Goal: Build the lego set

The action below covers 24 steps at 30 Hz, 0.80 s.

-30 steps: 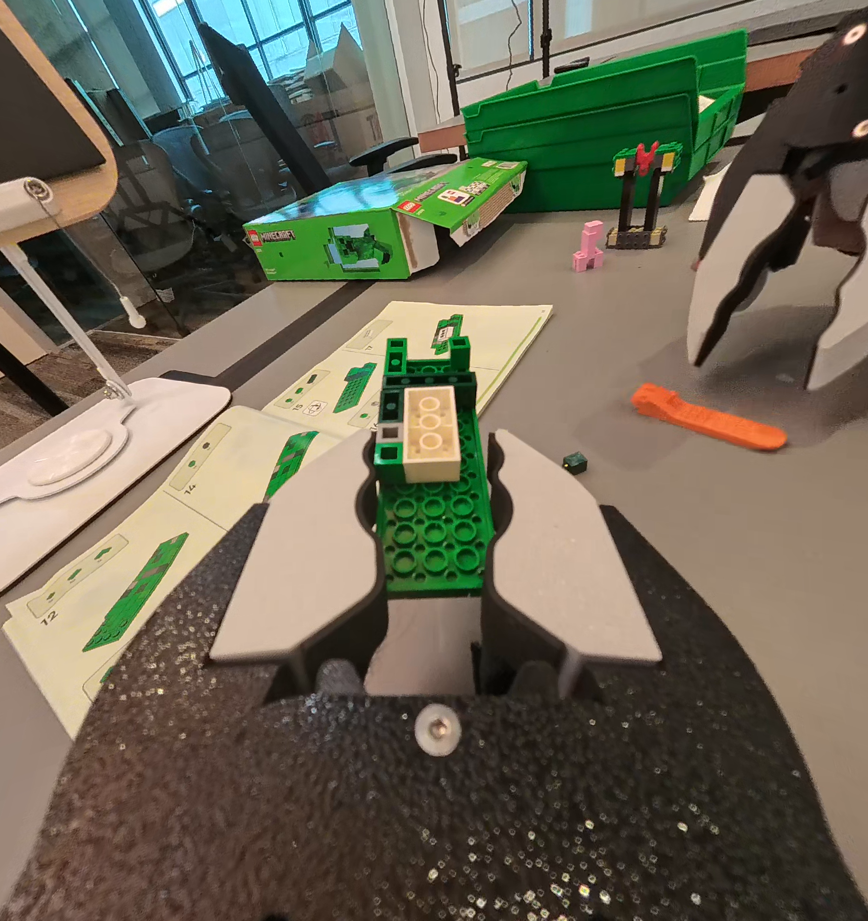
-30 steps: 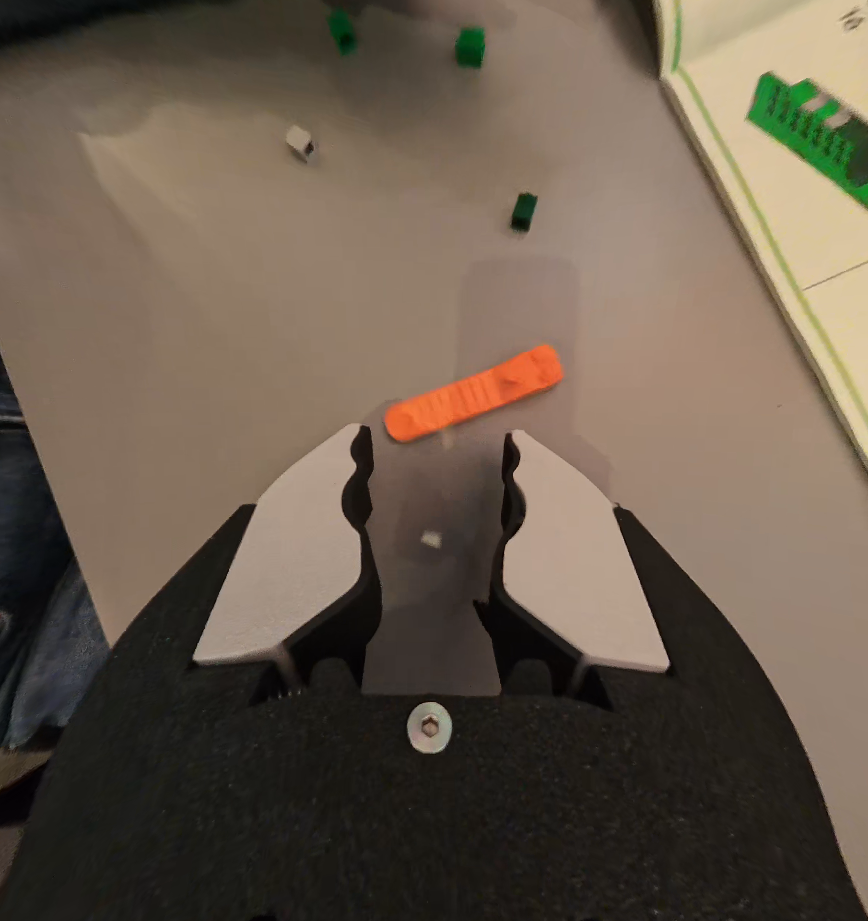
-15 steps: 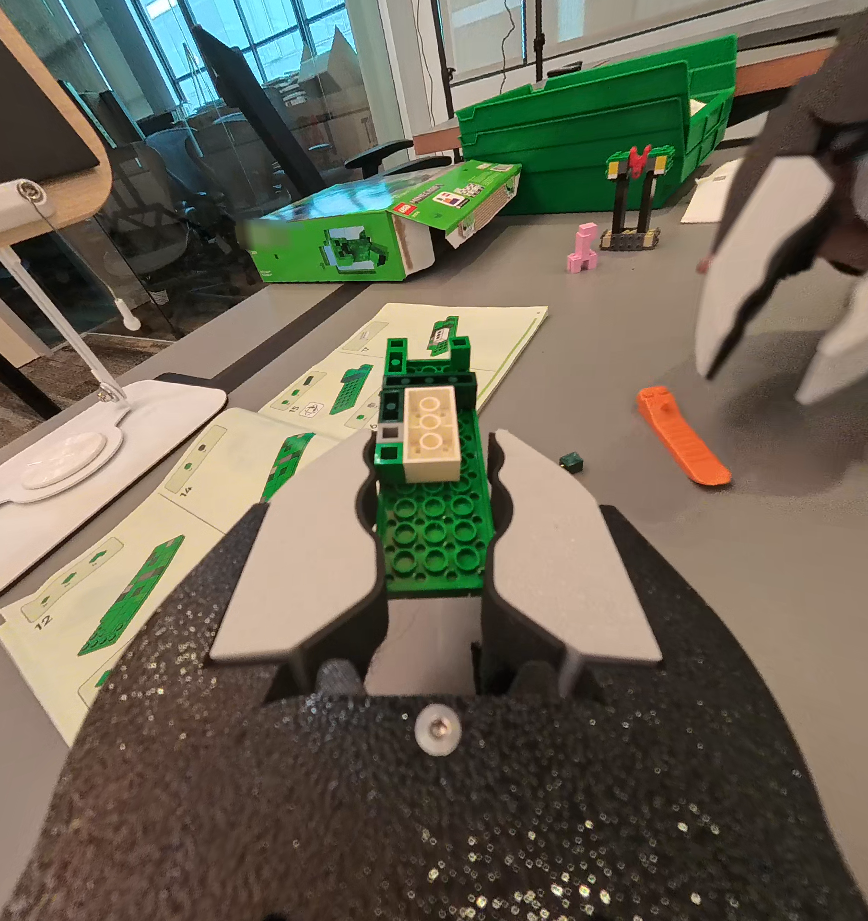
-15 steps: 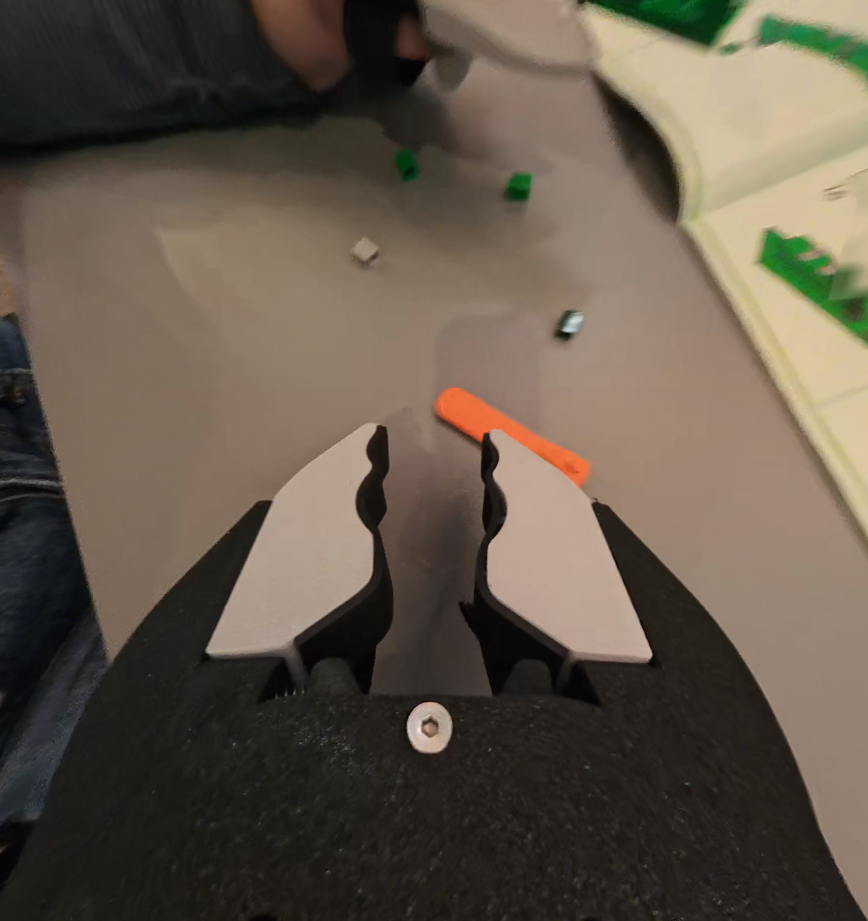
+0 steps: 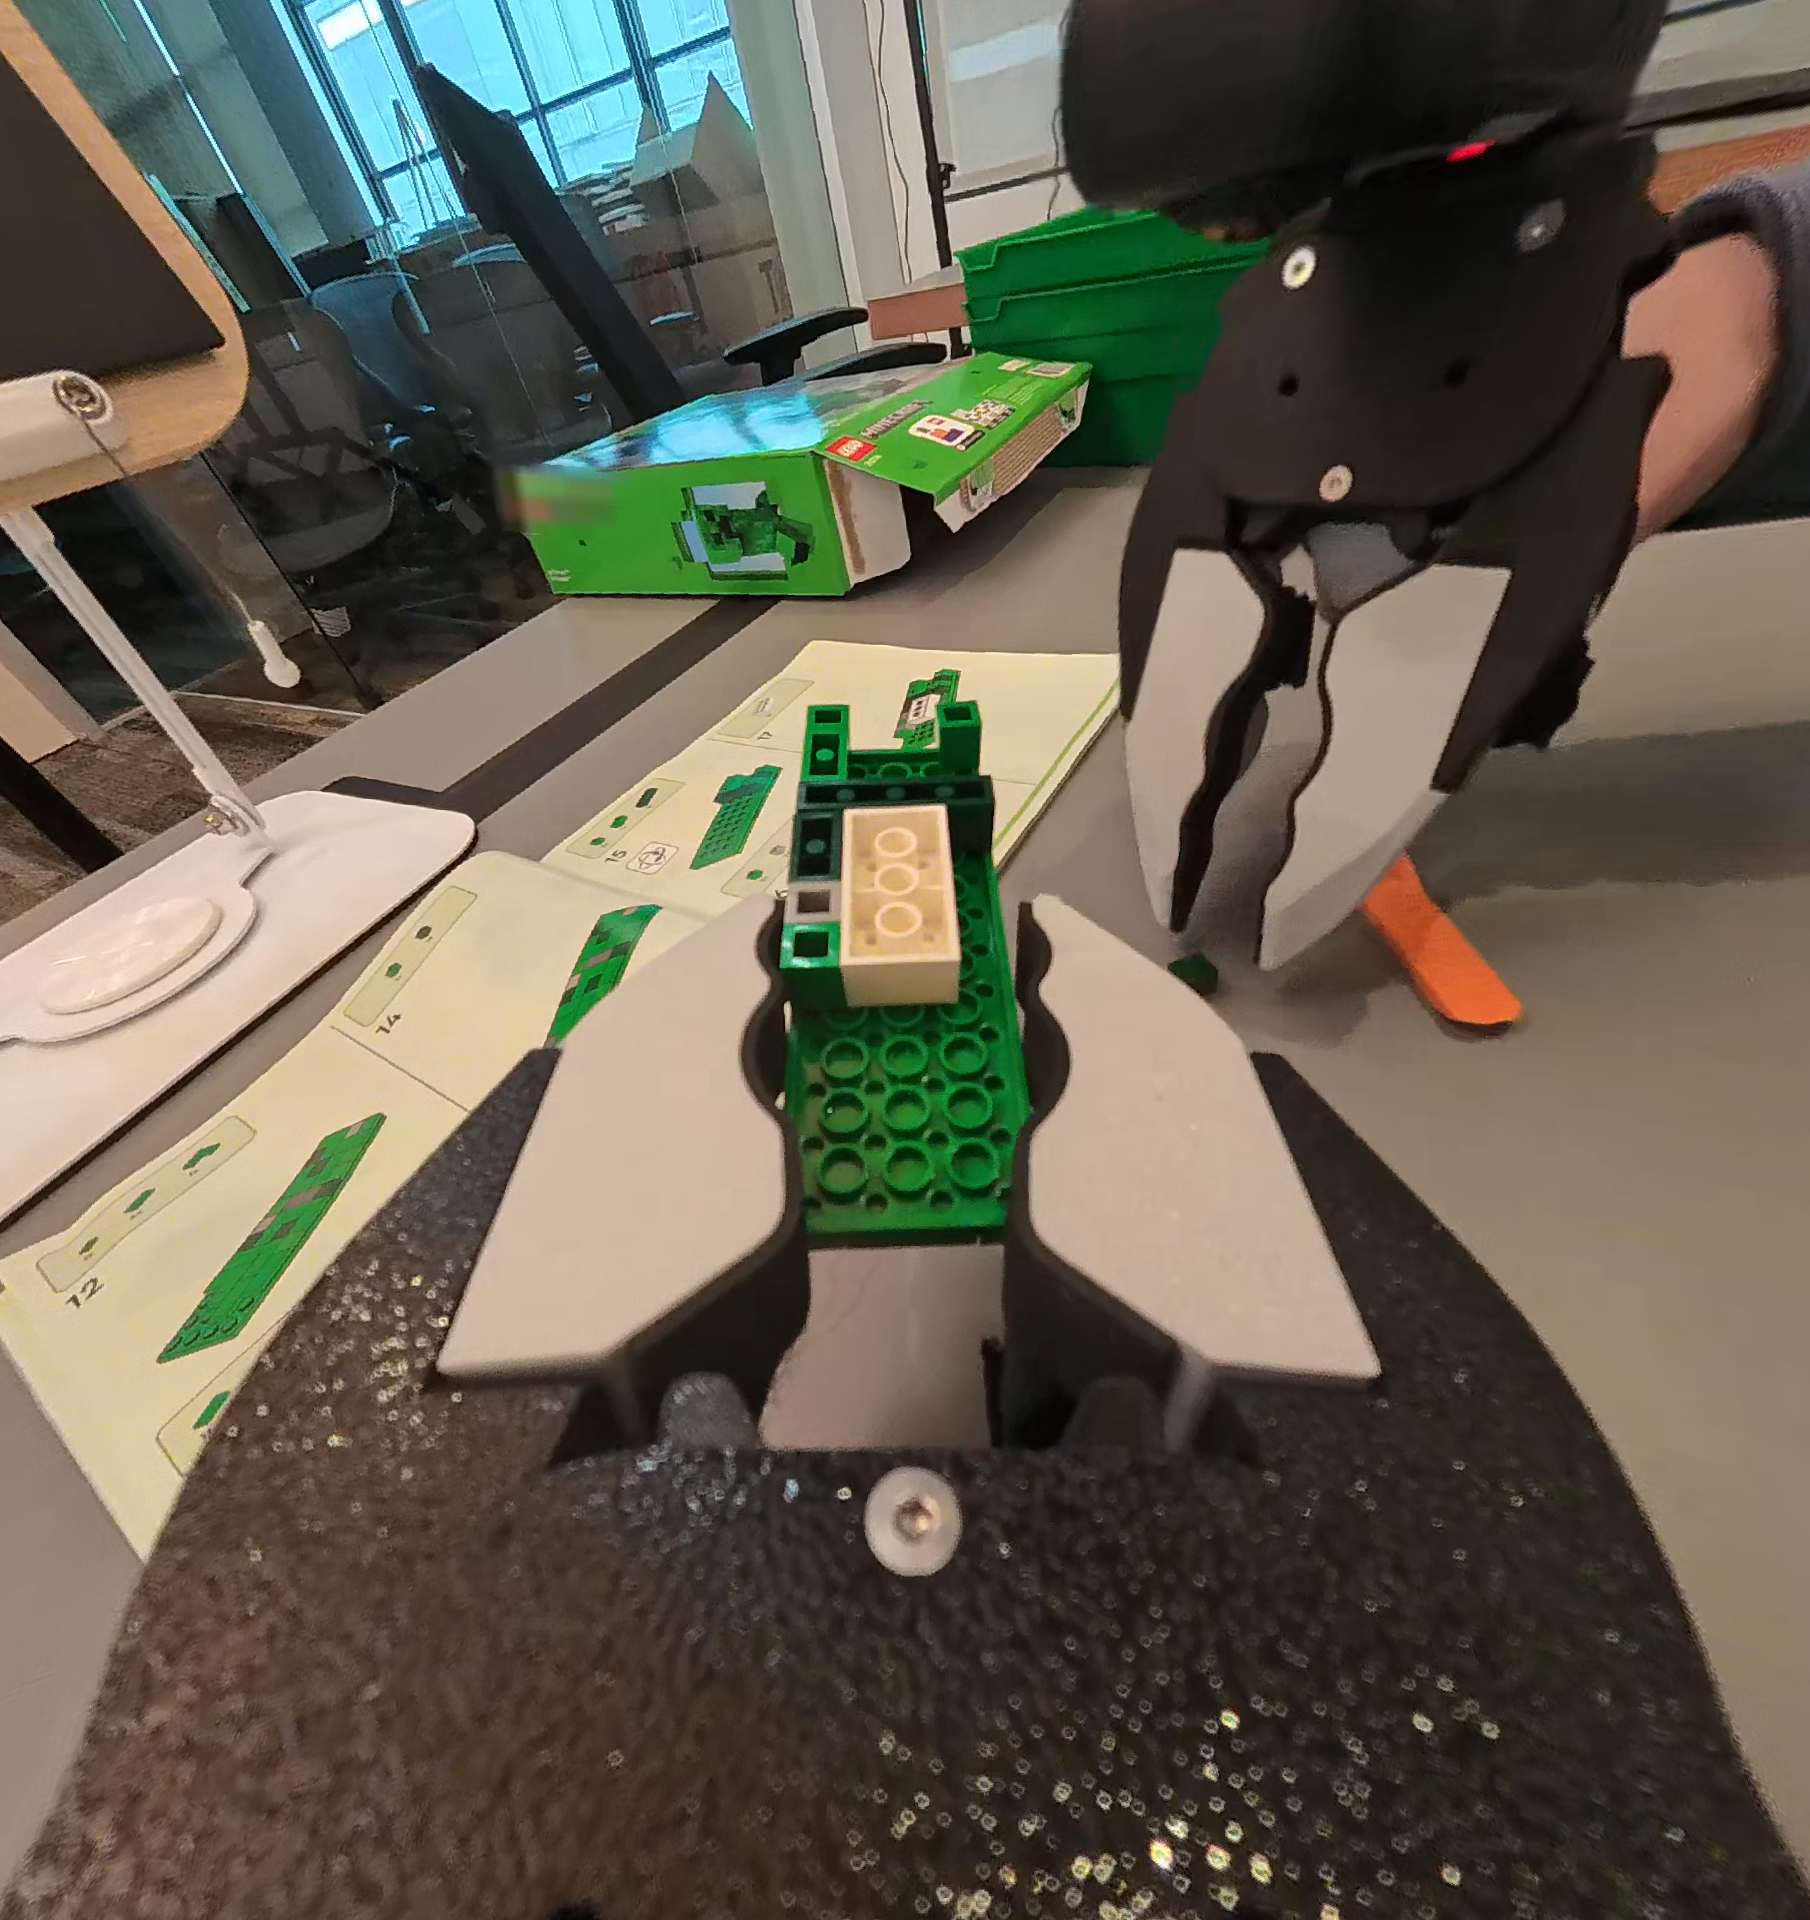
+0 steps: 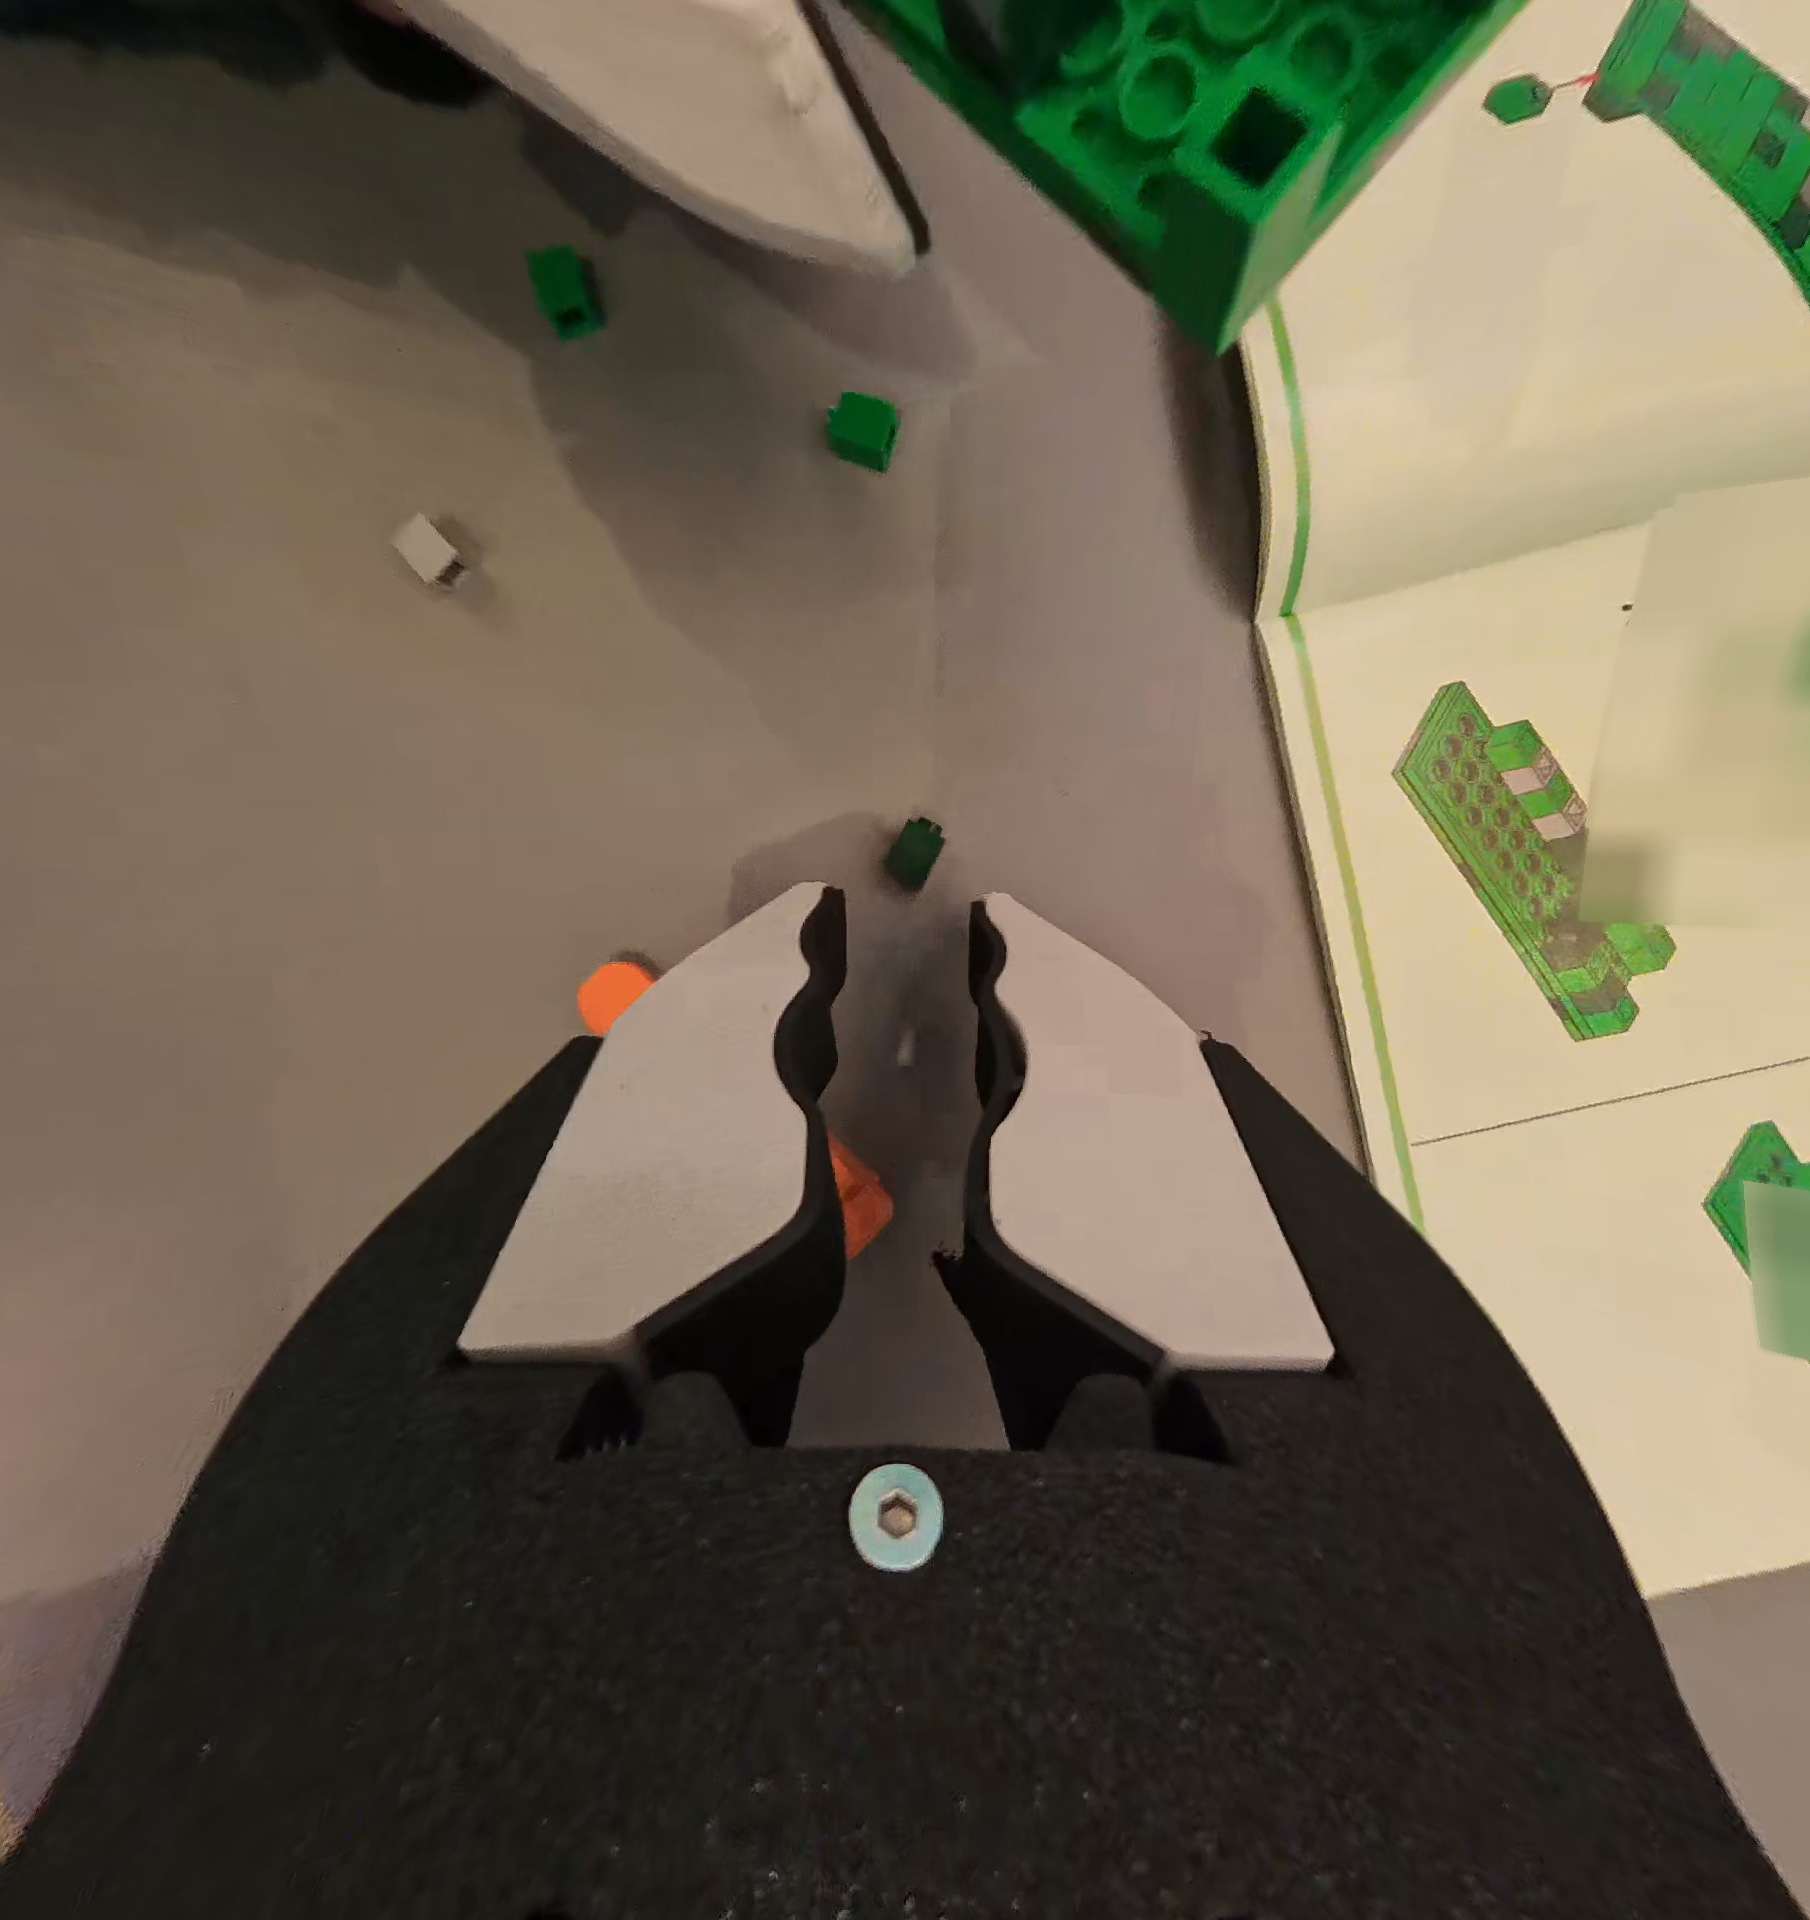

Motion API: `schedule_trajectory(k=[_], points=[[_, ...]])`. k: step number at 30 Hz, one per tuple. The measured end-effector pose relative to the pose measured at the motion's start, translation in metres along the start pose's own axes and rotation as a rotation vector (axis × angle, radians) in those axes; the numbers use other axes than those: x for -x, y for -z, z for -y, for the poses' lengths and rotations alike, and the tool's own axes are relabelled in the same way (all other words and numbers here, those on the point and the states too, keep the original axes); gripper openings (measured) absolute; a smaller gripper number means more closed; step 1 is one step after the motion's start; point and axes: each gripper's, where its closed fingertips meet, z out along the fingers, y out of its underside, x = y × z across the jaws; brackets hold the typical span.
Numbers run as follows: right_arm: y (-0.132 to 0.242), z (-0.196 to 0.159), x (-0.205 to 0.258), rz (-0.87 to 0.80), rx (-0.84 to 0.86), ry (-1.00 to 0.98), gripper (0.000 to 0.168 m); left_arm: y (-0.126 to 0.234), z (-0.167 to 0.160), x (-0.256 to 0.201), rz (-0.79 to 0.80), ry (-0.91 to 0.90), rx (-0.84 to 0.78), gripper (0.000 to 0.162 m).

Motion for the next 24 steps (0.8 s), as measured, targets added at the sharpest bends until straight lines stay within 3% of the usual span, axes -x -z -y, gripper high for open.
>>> schedule_trajectory(k=[5,8,14,19,24], points=[[-0.01,0.0,0.001,-0.026,-0.02,-0.053,0.02,0.0,0.001,0.001,0.0,0.012,-0.006,0.041],[-0.01,0.001,-0.001,-0.048,-0.038,-0.058,0.008,0.0,0.001,0.001,-0.001,0.014,-0.008,0.041],[0.013,-0.012,-0.003,-0.118,-0.014,0.008,0.008,-0.003,-0.001,-0.004,-0.026,-0.004,0.015,0.041],[0.047,-0.028,-0.004,-0.248,-0.052,0.019,0.008,-0.014,-0.012,-0.05,-0.307,0.065,0.154,0.041],[0.077,-0.053,0.008,-0.35,-0.074,-0.018,0.008,-0.023,-0.011,-0.089,-0.432,0.056,0.291,0.041]])
